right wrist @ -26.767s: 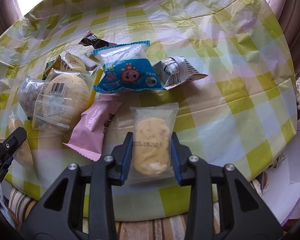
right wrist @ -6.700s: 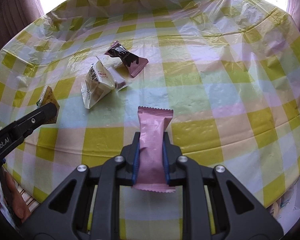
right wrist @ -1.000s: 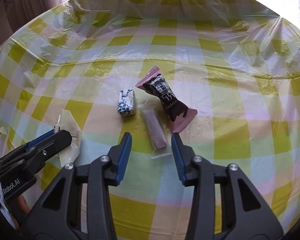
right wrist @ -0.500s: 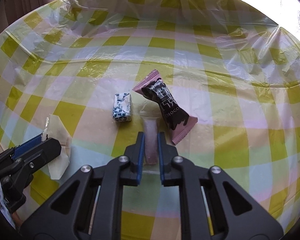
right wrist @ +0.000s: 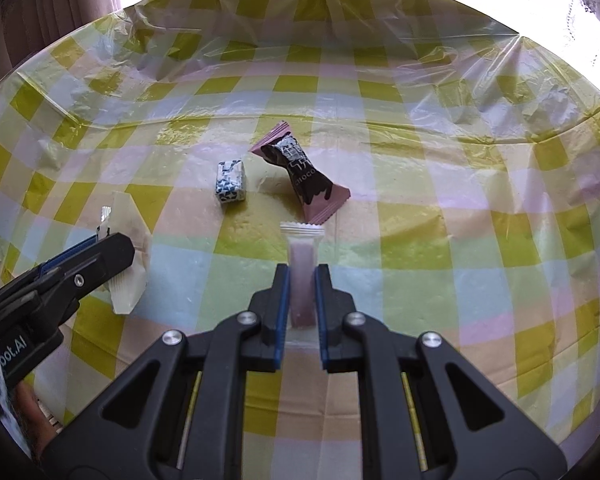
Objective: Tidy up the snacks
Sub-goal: 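Carry the bread bag and pink stick into the white box and release both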
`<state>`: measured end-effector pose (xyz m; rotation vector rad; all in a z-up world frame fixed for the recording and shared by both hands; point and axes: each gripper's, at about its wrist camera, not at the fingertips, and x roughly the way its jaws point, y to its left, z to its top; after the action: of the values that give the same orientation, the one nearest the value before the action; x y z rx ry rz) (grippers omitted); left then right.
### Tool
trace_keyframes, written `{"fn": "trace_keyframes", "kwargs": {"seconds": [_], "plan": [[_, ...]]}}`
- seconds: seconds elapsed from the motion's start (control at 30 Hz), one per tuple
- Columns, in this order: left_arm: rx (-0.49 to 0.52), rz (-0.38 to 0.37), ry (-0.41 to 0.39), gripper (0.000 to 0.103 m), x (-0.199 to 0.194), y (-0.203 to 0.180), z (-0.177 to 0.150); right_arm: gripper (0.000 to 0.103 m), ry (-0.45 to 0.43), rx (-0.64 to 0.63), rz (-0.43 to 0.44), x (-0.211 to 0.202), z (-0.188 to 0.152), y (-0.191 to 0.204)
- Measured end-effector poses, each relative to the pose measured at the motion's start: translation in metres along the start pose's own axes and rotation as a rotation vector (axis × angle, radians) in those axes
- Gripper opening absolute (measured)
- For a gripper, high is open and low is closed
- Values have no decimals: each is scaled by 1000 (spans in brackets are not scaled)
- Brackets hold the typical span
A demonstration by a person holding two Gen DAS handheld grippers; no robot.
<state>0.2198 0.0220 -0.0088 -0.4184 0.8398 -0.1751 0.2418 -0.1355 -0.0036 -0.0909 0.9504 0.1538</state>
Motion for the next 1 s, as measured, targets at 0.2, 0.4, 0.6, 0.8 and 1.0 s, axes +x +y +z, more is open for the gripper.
{"fn": "trace_keyframes", "kwargs": {"seconds": [0.2,0.4,0.6,0.8,1.0], "plan": [[38,-28,3,36,-9,-23,-10,15,-2,27,-4,-17,-16,-12],[70,-56,19,36,-17,-44,-23,15,-16,73,-10,-39,-31,-30],[105,-72,36,36,-26,-65,-38,15,-20,92,-13,-57,-47,-46],[150,-101,62,36,-33,-87,-55,15,-18,108,-23,-76,-66,-63],[200,-133,86,36,-39,-115,-71,15,-16,131,-36,-95,-86,-86]]}}
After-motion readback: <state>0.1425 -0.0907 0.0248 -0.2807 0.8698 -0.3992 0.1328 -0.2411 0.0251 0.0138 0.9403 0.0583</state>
